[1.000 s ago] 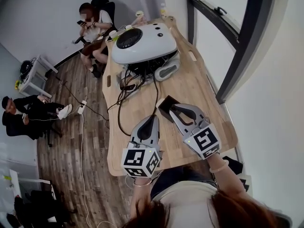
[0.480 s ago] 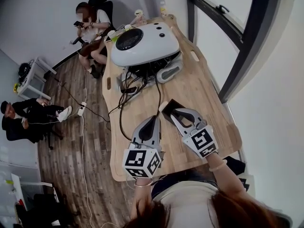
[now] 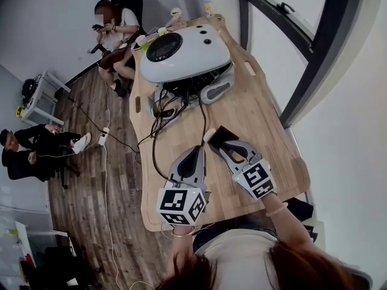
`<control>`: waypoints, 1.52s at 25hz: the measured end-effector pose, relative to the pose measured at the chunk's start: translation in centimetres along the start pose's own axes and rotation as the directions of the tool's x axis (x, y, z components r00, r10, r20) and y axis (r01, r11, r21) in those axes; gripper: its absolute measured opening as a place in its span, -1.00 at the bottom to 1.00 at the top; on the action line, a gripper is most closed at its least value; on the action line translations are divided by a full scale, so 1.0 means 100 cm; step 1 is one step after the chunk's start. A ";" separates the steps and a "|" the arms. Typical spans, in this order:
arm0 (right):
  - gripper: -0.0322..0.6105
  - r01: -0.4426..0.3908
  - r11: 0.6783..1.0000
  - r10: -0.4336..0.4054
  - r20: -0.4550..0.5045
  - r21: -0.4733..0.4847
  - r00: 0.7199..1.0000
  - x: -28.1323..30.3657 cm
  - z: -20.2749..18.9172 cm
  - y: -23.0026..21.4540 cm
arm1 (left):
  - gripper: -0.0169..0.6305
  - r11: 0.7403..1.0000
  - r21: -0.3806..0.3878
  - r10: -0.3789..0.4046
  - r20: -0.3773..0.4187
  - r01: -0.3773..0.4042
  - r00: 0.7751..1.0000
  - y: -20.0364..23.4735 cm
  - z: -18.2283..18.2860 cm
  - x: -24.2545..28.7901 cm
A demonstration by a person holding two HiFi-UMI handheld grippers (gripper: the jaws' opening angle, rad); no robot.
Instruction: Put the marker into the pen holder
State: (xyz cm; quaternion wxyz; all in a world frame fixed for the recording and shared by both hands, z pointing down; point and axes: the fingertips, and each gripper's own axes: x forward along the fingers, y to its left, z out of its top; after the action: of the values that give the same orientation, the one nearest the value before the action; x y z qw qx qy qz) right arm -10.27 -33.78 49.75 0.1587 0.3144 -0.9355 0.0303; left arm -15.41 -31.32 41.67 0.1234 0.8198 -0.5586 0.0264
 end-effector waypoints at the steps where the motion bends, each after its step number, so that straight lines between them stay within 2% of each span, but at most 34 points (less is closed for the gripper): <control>1: -0.68 -0.002 1.000 0.002 -0.008 0.004 1.000 0.002 -0.003 0.000 | -0.89 1.000 -0.001 -0.001 -0.001 0.001 1.000 0.001 -0.001 0.001; 13: -0.68 -0.001 0.999 0.006 -0.113 0.045 0.994 0.019 -0.034 -0.003 | -0.89 1.000 -0.020 0.015 -0.010 -0.015 1.000 0.013 -0.004 0.004; 38: -0.67 0.008 0.996 0.012 -0.229 0.087 0.973 0.025 -0.063 -0.002 | -0.88 0.999 -0.039 0.006 -0.031 -0.007 0.999 0.015 -0.015 0.006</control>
State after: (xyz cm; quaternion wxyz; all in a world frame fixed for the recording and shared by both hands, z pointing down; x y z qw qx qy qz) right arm -10.29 -34.40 56.48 0.2516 0.3145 -0.9090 0.1074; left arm -16.47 -32.04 43.45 0.1481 0.8148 -0.5597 0.0287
